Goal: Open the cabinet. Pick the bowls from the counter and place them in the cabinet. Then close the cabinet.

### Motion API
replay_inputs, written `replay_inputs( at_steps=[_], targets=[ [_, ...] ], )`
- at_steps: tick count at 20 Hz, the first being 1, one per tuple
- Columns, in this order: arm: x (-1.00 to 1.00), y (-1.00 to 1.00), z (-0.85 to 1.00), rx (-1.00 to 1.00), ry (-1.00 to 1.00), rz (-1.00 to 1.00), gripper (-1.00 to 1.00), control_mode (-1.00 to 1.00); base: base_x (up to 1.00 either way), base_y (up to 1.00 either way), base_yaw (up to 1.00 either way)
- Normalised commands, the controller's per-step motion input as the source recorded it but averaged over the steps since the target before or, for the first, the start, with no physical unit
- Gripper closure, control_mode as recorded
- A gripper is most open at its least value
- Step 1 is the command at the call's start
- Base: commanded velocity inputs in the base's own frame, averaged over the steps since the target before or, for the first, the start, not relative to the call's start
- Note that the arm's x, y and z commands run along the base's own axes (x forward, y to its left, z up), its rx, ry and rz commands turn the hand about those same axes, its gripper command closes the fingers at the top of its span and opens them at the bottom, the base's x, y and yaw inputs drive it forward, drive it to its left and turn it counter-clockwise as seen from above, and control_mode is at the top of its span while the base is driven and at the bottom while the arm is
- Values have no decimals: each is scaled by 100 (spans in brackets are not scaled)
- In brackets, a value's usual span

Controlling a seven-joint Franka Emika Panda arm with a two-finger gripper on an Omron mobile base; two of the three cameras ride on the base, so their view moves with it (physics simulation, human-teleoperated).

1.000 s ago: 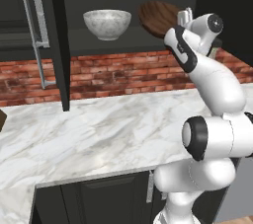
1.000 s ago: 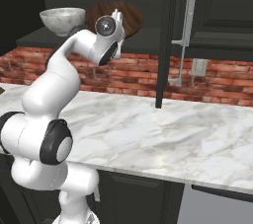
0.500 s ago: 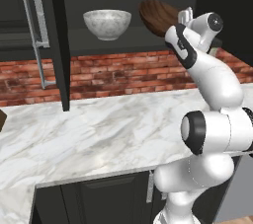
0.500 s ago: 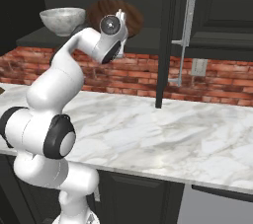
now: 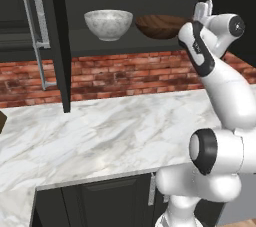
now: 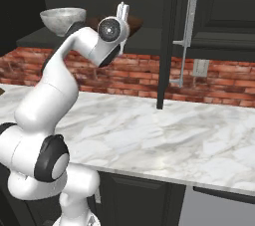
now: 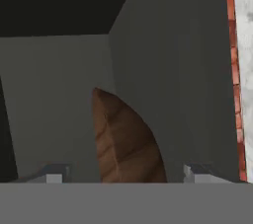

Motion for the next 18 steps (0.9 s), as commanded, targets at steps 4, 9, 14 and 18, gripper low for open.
replay_inputs(
  at_steps=[4,9,14,18],
  targets=[
    [-99,-11,45,4,-4,-12,-100,-100,0,0,0],
    [-100,4,65,1,1,-18,-100,-100,0,0,0],
    [-100,-18,51,5,3,-23,-100,-100,0,0,0],
    [-100,-28,1,0,-14,-17,-100,-100,0,0,0]
  ],
)
